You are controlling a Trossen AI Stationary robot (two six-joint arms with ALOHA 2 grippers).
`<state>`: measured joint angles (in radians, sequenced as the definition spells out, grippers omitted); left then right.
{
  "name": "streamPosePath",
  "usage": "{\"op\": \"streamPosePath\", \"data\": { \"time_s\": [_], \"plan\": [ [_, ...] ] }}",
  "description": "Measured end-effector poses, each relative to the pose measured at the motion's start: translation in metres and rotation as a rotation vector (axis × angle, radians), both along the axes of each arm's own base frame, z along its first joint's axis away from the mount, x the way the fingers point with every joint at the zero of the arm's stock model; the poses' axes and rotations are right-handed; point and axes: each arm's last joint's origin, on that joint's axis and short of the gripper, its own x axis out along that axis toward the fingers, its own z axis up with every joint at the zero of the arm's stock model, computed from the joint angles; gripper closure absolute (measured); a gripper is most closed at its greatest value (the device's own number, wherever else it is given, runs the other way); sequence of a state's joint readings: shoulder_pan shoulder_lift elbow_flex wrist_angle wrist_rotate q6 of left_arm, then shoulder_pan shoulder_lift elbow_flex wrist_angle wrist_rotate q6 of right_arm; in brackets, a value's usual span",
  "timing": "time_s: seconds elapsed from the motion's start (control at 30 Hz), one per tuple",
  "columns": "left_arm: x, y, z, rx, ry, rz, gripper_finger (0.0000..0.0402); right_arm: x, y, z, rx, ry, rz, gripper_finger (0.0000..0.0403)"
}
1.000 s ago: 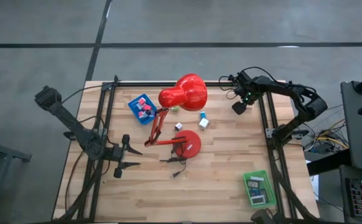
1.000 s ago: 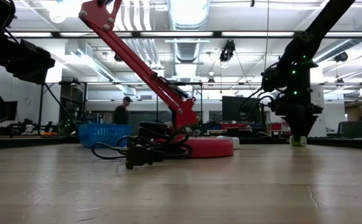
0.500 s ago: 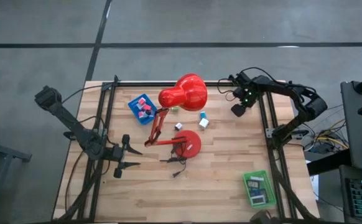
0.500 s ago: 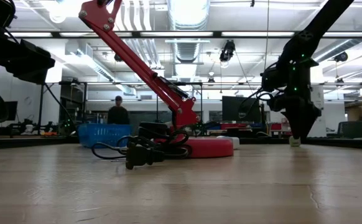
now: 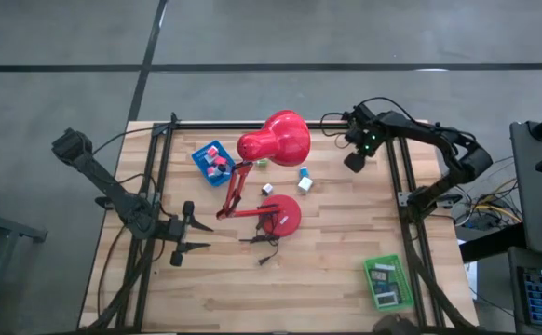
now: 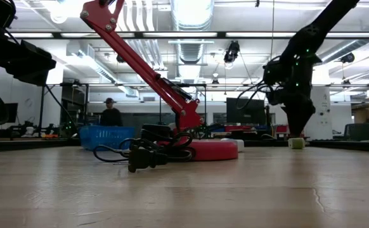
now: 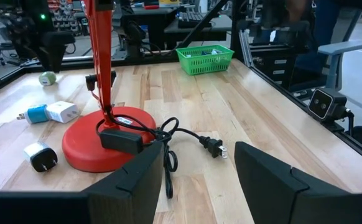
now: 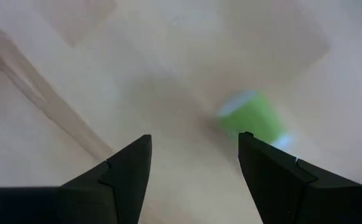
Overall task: Pick & Place Office items
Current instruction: Put the right green charger adapter into the blue bin
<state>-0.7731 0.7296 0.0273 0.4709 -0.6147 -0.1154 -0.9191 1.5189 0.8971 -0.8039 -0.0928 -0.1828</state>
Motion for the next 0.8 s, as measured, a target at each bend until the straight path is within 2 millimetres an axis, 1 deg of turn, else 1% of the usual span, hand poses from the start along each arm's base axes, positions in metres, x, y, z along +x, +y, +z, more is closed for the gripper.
{"op": "streamPosePath", "data": {
  "time_s": [0.17,0.3,0.4,0.47,0.7,0.8],
  "plan": [
    [0.0,0.0,0.0,0.0,0.0,0.0,0.0199,-0.005,0.004,0.017,-0.082,0.085,0.103,0.0172],
    [0.0,0.0,0.0,0.0,0.0,0.0,0.0199,-0.01,0.007,0.024,-0.123,0.152,0.198,0.0172],
    [0.0,0.0,0.0,0.0,0.0,0.0,0.0199,-0.014,0.009,0.023,-0.13,0.236,0.279,0.0172],
    [0.0,0.0,0.0,0.0,0.0,0.0,0.0199,-0.014,0.008,0.021,-0.131,0.261,0.319,0.0172],
    [0.0,0.0,0.0,-0.004,0.001,0.001,0.0199,-0.01,0.003,0.011,-0.109,0.28,0.399,0.0172],
    [0.0,0.0,0.0,-0.003,0.001,0.001,0.0199,-0.008,0.001,0.007,-0.094,0.252,0.409,0.0172]
  ]
}}
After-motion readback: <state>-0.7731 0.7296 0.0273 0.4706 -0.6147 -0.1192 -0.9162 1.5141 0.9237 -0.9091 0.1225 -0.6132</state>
